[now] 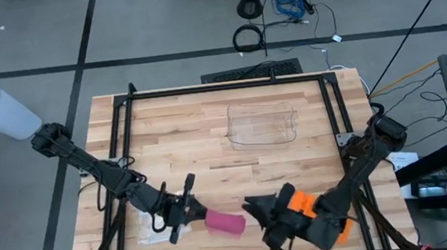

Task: Roll bandage
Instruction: Roll the pink bandage

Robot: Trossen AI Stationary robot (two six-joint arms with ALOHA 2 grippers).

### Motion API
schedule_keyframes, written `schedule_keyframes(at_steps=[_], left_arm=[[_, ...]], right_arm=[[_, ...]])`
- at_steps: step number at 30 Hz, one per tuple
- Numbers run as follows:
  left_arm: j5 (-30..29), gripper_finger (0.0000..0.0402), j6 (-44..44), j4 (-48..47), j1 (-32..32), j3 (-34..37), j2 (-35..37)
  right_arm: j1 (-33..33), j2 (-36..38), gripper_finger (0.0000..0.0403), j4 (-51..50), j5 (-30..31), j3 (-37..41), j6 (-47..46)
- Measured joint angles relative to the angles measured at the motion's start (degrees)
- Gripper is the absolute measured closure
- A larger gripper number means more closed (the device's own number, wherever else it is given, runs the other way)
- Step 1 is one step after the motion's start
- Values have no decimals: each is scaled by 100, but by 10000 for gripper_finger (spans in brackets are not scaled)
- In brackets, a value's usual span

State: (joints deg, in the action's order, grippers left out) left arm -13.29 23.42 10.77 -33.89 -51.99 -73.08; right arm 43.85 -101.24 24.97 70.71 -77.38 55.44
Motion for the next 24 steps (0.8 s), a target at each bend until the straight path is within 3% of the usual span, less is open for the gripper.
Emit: schedule_keyframes(at_steps=[2,6,13,16,19,24], left_arm=[[107,384,2,79,0,0,0],[189,384,2,127,4,0,2],[-513,384,546,-29,-5,0,2],[-1113,384,1026,-369,-43,0,0],[-1679,384,1346,-575,-50,0,-108],[-1726,384,1132,-405,114,0,-394]], right_arm=[[-23,44,294,-26,-344,0,-145],[-106,91,304,-78,-285,0,-214],[259,95,309,-225,79,0,-866],[371,106,310,-751,42,0,-2013],[368,121,316,-1819,-496,0,-3872],[0,109,334,-3953,-1504,2,-7041]])
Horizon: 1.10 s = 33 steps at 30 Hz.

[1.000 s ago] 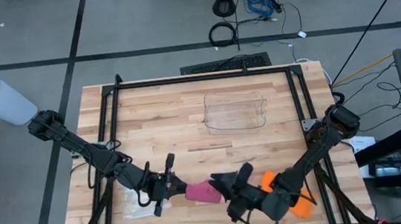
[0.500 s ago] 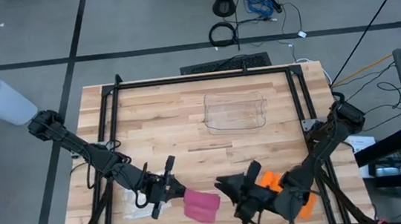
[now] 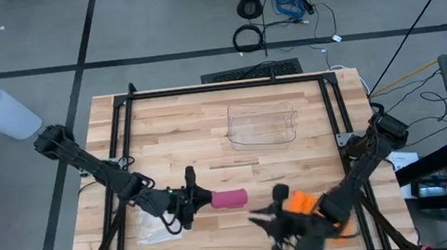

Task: Roll bandage
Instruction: Roll the pink bandage

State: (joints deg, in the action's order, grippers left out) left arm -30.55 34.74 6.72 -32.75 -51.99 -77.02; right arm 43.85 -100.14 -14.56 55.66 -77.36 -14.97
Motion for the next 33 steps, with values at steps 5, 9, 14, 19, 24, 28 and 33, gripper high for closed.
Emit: schedule_keyframes(at_steps=[5,9,14,19,24,28,33], left_arm=[[1338,384,-1138,321,395,247,-188],[1411,384,-1466,1440,516,1133,-244],[1546,384,-1769,3604,845,2371,-230],[1708,384,-2475,3834,1196,3048,-280],[1733,384,-2587,4538,1257,3412,-724],[1690,384,-2495,5215,1314,3414,-1332],[1646,384,-2437,5927,1549,3399,-2268]], right_arm=[[-172,-119,345,-999,-155,0,-1356],[-235,-117,352,-1009,70,128,-1450],[-281,-120,370,-859,91,678,-2040],[-409,-122,386,723,-153,1778,-2340],[-647,-124,394,3706,-820,3157,-2106],[-843,-124,402,5853,-1313,4105,-1912],[-1065,-123,402,6383,-1634,4394,-1908]])
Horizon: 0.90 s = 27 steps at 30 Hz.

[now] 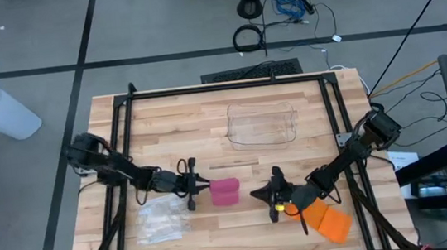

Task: Roll bandage
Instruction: Roll the pink bandage

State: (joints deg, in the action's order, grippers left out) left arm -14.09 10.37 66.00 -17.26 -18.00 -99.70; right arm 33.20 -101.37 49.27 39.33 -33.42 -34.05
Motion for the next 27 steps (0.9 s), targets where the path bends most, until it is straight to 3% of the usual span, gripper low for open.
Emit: schedule_keyframes(at_steps=[3,10,17,27], left_arm=[[1,384,93,326,129,-124,-496],[-16,384,464,445,223,-511,-1213],[-151,384,898,421,226,-588,-1267],[-206,363,790,362,224,-588,-1265]], right_arm=[[-103,1,403,-118,-395,-104,55],[-438,1,403,-606,-579,-454,515],[-1067,1,403,-922,-988,-544,690],[-1564,1,403,-958,-1881,-551,719]])
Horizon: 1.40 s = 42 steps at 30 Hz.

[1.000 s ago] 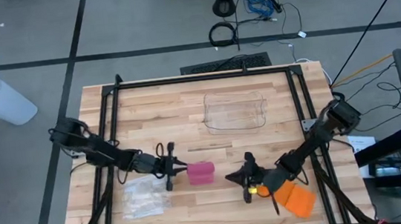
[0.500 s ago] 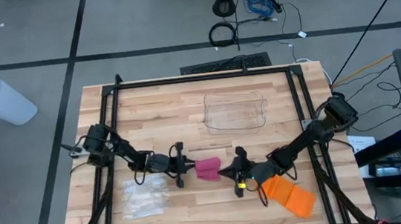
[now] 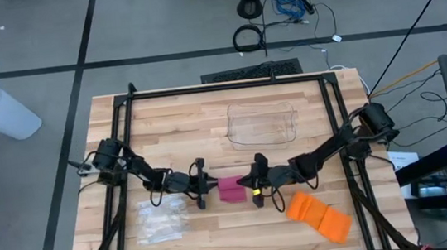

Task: Roll bandage
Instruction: Roll the pink bandage

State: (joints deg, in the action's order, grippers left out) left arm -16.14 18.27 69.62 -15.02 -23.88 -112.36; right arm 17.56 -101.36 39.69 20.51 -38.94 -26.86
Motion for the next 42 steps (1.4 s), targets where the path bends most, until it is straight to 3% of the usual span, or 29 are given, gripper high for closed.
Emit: schedule_keyframes(at_steps=[7,18,23,32,37,42], left_arm=[[-352,303,-257,-101,1,0,7],[-241,231,-707,-317,1,7,63],[-617,226,-698,-399,-9,3,80],[-639,226,-569,-916,-64,9,669],[-489,226,-890,-1673,120,9,923],[-487,226,-864,-1905,189,7,925]], right_arm=[[-74,0,403,-263,2,0,-1],[-118,-2,403,-533,267,0,265],[-101,-2,403,-424,394,0,551],[-235,-2,403,-333,312,0,790],[-342,-2,403,-170,-260,0,810],[-370,-2,403,-171,-282,0,829]])
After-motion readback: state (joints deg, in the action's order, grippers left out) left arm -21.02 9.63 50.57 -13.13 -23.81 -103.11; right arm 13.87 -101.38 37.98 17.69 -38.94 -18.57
